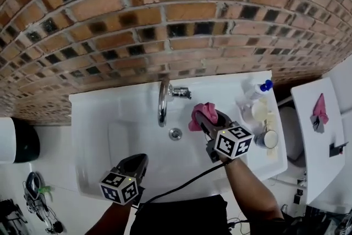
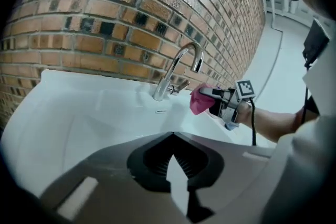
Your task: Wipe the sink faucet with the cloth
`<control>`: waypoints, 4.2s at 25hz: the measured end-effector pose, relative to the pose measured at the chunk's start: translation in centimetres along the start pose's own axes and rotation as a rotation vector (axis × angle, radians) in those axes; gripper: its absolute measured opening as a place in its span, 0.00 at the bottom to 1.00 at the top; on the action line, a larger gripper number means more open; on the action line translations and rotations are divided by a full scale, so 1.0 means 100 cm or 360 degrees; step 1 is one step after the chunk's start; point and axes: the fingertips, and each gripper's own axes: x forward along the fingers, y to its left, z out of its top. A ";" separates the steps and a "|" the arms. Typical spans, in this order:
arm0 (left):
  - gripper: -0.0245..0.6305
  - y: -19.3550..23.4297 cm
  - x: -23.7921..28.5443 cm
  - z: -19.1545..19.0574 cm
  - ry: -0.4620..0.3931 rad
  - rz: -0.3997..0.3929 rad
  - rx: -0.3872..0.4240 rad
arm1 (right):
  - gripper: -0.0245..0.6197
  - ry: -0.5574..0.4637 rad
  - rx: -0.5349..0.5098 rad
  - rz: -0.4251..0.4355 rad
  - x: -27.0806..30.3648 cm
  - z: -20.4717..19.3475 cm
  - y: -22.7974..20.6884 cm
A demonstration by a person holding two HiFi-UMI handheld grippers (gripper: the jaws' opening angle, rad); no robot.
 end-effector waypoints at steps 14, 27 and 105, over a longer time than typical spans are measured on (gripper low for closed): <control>0.04 -0.026 0.048 0.021 0.0030 0.0033 0.0007 | 0.26 0.0086 0.0270 0.0055 0.089 0.010 -0.069; 0.04 -0.032 0.064 0.017 0.0105 -0.0028 0.0009 | 0.26 -0.0021 0.0835 0.0345 0.096 0.027 -0.057; 0.04 0.006 -0.026 -0.030 0.0066 0.0025 -0.0079 | 0.26 -0.0060 0.1321 0.0005 0.124 -0.068 -0.020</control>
